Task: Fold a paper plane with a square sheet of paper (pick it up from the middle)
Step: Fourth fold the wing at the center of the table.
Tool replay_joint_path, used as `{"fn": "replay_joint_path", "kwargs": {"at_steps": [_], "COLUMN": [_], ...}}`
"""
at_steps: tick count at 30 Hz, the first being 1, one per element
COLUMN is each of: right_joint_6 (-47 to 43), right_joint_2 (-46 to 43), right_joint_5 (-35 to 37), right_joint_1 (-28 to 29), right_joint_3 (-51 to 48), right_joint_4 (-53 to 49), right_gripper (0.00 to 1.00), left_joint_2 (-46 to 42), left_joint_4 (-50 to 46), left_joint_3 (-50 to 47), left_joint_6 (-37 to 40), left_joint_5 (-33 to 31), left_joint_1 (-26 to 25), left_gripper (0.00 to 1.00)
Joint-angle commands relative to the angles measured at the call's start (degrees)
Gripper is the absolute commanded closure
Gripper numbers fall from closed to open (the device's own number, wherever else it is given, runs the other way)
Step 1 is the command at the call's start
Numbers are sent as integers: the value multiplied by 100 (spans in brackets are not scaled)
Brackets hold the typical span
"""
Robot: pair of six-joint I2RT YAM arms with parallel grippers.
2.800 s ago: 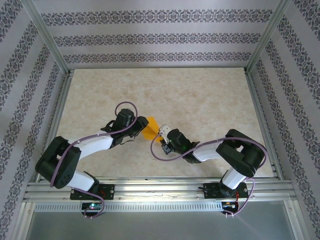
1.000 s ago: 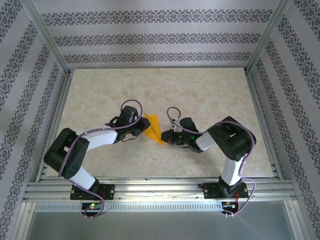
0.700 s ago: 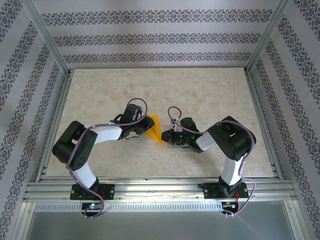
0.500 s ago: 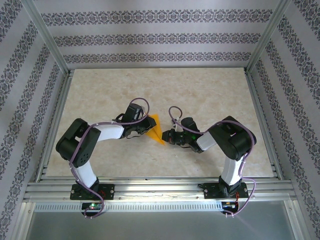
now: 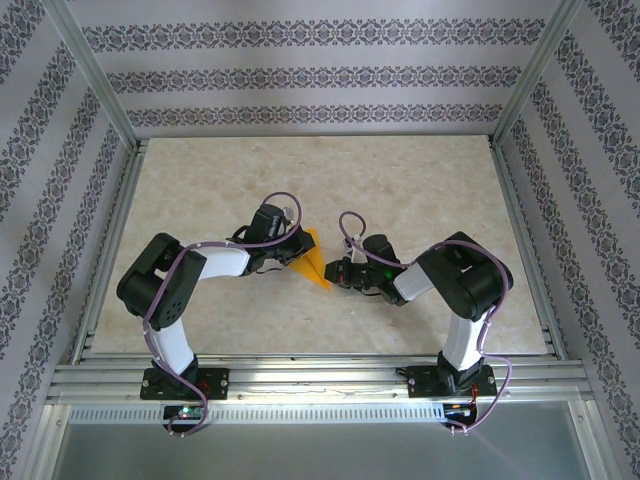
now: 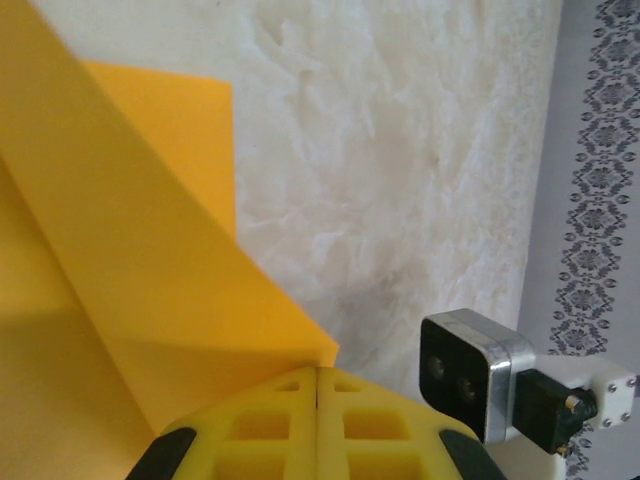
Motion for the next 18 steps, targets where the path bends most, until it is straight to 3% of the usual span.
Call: {"fn": "replay_joint_path", "kwargs": {"at_steps": [1, 18], "right_joint_6": [13, 18], "right_joint_2": [143, 134], "right_joint_5": [64, 74], "right_joint_1": [-107, -134], "right_joint_3": [-86, -1], "right_joint_4": [-236, -416], "right_gripper": [100, 100], "left_joint_2": [126, 399], "left_joint_4": [537, 238], "left_joint_3": [-98, 48], "left_joint_6": [-17, -2], "left_joint_5": [186, 152], "left_joint_1": [135, 175], "left_gripper": [99, 99]}}
